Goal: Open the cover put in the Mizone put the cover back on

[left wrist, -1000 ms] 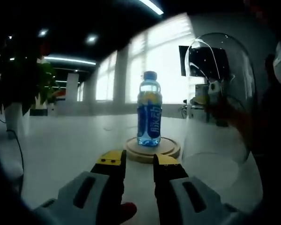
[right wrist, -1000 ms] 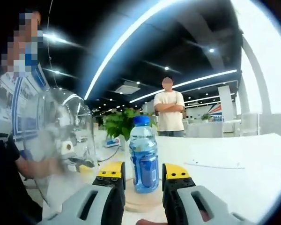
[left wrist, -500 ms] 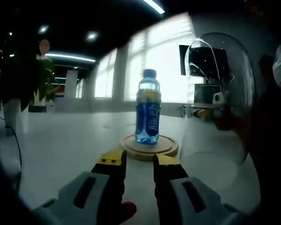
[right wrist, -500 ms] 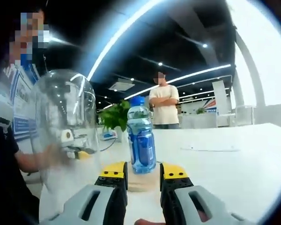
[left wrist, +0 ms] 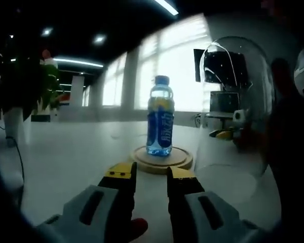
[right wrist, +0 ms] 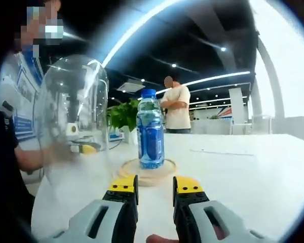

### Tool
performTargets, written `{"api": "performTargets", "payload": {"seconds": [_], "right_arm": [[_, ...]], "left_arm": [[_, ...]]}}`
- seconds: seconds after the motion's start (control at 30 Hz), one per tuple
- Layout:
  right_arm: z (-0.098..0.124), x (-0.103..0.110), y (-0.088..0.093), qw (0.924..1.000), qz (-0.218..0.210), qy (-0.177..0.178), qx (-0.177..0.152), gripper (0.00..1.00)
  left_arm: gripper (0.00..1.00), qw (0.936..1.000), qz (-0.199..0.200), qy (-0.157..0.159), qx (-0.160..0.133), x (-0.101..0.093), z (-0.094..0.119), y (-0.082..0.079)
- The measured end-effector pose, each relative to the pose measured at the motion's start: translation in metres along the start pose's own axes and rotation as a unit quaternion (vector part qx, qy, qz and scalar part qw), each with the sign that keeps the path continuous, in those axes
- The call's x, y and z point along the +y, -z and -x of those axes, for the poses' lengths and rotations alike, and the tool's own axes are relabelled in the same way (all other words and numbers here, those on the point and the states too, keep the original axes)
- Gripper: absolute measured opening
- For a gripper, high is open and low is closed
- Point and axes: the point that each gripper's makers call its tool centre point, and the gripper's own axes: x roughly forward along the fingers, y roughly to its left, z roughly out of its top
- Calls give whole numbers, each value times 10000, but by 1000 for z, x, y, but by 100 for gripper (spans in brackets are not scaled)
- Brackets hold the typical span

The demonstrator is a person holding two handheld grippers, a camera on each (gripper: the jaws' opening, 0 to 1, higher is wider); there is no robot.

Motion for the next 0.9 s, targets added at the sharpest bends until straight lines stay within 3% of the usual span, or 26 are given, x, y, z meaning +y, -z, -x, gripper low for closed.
{"api": "performTargets", "payload": {"seconds": [0.9], "right_arm": [[0,0,4,10000,-60,22,51,21]], "left_arm": [[18,10000,0,57,32,-3,-1,2]]}}
